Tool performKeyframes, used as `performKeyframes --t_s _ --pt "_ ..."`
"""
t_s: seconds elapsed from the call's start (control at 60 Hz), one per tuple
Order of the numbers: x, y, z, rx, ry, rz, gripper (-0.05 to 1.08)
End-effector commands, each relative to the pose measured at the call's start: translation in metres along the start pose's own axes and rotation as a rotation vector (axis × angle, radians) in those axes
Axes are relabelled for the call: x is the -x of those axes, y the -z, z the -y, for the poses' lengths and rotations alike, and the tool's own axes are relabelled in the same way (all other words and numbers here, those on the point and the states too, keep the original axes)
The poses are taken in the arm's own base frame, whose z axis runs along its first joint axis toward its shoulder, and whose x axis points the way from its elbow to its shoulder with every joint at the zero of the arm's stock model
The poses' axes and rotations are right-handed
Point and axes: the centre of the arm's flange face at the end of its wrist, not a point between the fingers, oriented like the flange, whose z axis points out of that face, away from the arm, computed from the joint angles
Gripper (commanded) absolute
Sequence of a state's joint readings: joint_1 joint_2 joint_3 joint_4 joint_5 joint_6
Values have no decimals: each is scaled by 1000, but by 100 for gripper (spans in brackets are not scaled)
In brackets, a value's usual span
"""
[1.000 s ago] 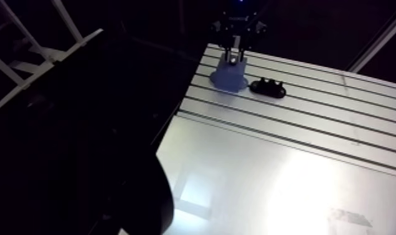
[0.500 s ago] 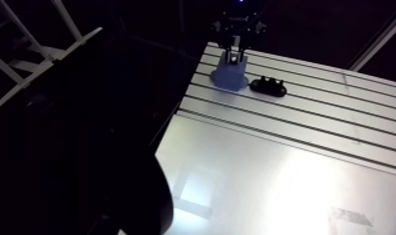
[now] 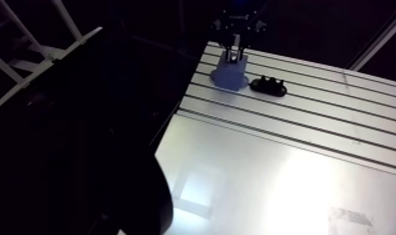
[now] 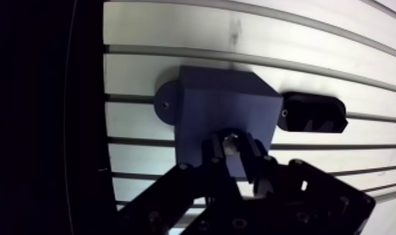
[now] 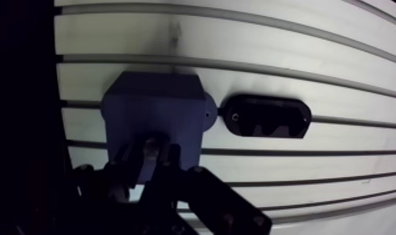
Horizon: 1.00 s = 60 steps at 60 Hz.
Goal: Pick up the M10 bolt and insert it into the hex recess until seated.
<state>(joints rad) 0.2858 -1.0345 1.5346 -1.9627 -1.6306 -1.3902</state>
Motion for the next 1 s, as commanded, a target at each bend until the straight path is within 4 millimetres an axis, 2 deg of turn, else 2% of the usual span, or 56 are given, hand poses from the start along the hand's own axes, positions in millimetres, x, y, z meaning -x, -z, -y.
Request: performKeyframes --t_s 0.017,0.667,1.0 --pt "0 1 0 -1 6 -1 71" --pt "0 0 1 -1 27 0 71" --pt "-1 2 0 0 103 -5 70"
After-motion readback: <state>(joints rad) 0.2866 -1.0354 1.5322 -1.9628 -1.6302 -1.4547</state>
